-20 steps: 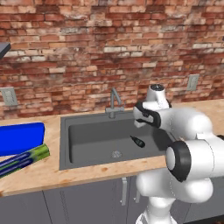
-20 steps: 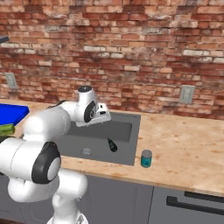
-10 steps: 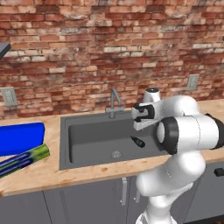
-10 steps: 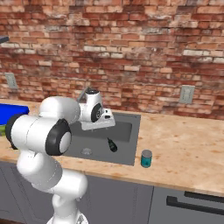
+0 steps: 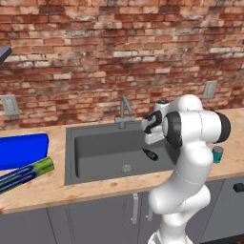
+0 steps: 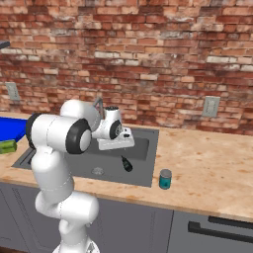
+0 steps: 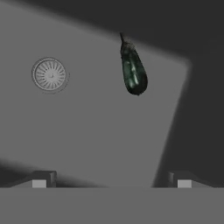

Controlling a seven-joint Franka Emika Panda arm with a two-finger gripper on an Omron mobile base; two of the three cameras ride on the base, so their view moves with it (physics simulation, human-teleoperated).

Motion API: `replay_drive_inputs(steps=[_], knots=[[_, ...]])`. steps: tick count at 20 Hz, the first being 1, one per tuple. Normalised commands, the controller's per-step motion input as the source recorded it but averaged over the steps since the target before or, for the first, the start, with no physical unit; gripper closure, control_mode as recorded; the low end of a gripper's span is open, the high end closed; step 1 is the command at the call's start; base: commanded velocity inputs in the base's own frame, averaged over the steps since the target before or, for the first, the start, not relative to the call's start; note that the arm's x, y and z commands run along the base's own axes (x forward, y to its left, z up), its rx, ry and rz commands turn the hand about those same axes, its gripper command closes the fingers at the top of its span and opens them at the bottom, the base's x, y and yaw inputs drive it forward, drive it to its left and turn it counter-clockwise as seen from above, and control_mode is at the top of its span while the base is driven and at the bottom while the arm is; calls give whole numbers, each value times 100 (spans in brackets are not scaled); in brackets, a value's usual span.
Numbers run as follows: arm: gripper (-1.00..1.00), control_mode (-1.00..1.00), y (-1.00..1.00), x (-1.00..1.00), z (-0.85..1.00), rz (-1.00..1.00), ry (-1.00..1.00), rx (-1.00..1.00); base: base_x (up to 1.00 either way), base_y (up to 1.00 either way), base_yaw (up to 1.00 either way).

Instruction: Pick up all produce items and place them in the sink. Turn on the sink faucet to wash them. Then turn the sink off and put them in the tray.

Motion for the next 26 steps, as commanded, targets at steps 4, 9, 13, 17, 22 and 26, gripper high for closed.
replay_drive_inputs(steps=[4,9,13,17,22,26], knots=[[-100,-100,-5,41,-44,0,5,0,0,0,0],[-100,-100,-4,44,-41,1,2,0,0,0,0],[-100,-100,-3,40,-39,3,1,0,0,0,0],[-100,-100,-4,36,-37,4,0,1,0,0,0],[-100,-100,-8,32,-35,5,0,1,0,0,0],[-100,-100,-10,34,-37,6,0,2,0,0,0]])
